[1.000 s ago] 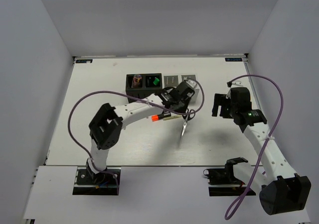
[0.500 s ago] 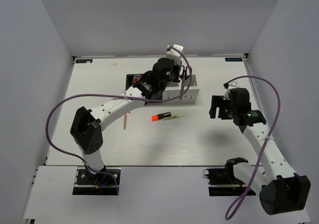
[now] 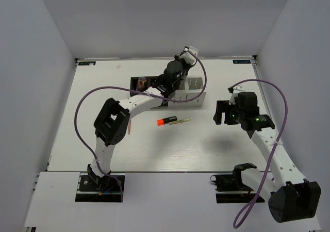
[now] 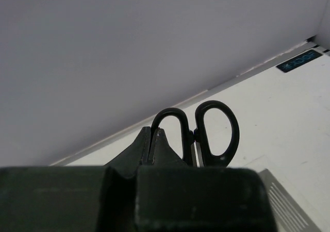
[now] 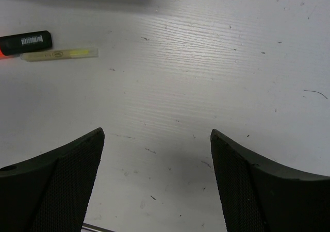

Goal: Sort the stationery into containers
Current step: Place the stationery into the container

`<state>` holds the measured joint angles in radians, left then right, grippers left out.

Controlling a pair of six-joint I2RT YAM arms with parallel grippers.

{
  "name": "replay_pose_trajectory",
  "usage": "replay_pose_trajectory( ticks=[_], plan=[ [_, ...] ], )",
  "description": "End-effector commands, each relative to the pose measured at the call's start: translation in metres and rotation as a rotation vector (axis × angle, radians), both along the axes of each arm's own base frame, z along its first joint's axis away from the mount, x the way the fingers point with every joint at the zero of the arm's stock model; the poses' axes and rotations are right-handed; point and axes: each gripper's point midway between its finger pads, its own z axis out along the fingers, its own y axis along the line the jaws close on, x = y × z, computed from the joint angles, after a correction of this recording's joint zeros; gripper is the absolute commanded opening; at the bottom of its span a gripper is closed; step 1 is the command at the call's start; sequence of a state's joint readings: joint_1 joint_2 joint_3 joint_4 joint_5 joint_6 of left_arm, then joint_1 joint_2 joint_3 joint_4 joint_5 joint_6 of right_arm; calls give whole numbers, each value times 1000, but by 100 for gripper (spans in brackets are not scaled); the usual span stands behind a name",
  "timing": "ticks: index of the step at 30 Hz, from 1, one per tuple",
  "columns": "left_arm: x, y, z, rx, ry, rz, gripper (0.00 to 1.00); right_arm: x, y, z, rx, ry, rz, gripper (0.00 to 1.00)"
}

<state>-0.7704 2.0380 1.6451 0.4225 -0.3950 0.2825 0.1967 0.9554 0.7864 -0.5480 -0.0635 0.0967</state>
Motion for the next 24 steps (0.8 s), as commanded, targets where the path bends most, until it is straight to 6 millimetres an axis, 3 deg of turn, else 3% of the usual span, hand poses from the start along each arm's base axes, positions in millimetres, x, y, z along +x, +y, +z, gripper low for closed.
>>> replay_pose_trajectory(
  ticks=[1, 5, 6, 7, 10, 11, 13, 14, 15, 19, 24],
  plan=[
    [9, 14, 33, -16, -126, 69, 0, 4, 2, 6, 8, -45, 18, 85],
    [13, 23, 15, 18, -124, 109, 0, 3, 2, 5, 7, -40, 18, 85],
    [12, 25, 2, 30, -104, 115, 0, 4, 2, 6, 7, -44, 17, 85],
    [12, 28, 4, 21, -111, 118, 0, 4, 2, 5, 5, -41, 20, 85],
    [4, 34, -17, 34, -75, 116, 1, 4, 2, 4, 5, -36, 25, 88],
    [2, 39, -11, 16, -76, 127, 8, 4, 3, 3, 6, -32, 28, 89],
    [-5, 44, -16, 20, -58, 124, 21, 3, 4, 3, 9, -33, 33, 89],
    [-8, 45, -18, 20, -53, 126, 32, 3, 4, 3, 11, -31, 32, 91],
    [-9, 47, -20, 21, -52, 126, 51, 3, 4, 4, 10, -36, 35, 91],
    [-17, 54, -14, 12, -49, 129, 65, 1, 6, 3, 17, -30, 51, 91],
    [-30, 47, 22, -36, -66, 70, 74, -2, 12, 3, 33, -35, 94, 91]
  ],
)
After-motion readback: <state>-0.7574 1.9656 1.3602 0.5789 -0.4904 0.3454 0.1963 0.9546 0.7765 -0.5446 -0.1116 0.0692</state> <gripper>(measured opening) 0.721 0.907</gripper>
